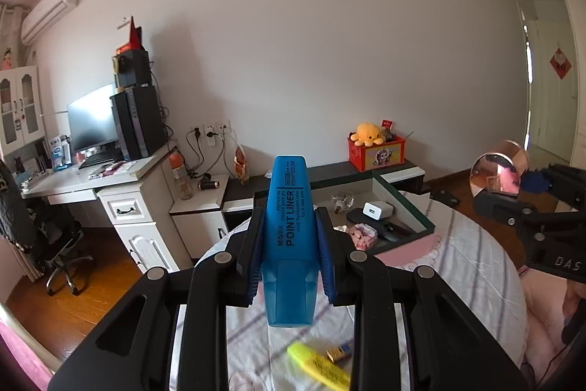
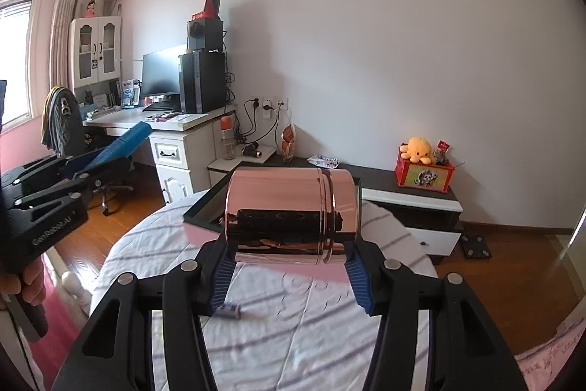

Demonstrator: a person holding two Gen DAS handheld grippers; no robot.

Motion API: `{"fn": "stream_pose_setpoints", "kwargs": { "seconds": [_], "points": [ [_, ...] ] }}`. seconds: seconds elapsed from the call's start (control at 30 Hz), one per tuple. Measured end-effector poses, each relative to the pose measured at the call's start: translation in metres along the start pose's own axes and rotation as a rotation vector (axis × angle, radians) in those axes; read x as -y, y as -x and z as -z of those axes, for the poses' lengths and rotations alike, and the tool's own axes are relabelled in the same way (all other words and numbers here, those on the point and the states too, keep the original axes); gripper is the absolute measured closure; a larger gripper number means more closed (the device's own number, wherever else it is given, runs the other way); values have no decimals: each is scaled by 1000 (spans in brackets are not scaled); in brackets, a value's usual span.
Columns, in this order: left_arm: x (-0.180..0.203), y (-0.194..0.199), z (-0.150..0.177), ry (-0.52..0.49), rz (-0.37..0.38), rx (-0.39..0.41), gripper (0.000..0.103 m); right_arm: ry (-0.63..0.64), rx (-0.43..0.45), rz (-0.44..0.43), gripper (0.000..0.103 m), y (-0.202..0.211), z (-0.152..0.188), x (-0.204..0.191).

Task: Organize rigid objects
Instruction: 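Carry the copper can and blue highlighter into the pink box and open both grippers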

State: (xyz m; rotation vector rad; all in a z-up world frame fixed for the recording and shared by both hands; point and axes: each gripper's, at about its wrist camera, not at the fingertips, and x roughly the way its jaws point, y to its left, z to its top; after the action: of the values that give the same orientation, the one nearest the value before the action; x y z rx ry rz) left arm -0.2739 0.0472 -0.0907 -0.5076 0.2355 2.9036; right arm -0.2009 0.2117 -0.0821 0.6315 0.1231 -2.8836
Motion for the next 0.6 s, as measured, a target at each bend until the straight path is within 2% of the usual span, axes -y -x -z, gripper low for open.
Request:
{"fn": "stream_pose_setpoints", "kwargs": {
  "seconds": [0.33, 0.6],
  "points": [
    [-4, -107, -13, -3, 20, -102, 76, 2, -55, 12, 48, -79, -15, 26],
    [7, -185, 9, -2, 53, -229, 76, -35, -156, -6, 48, -151, -1, 41]
  ]
}}
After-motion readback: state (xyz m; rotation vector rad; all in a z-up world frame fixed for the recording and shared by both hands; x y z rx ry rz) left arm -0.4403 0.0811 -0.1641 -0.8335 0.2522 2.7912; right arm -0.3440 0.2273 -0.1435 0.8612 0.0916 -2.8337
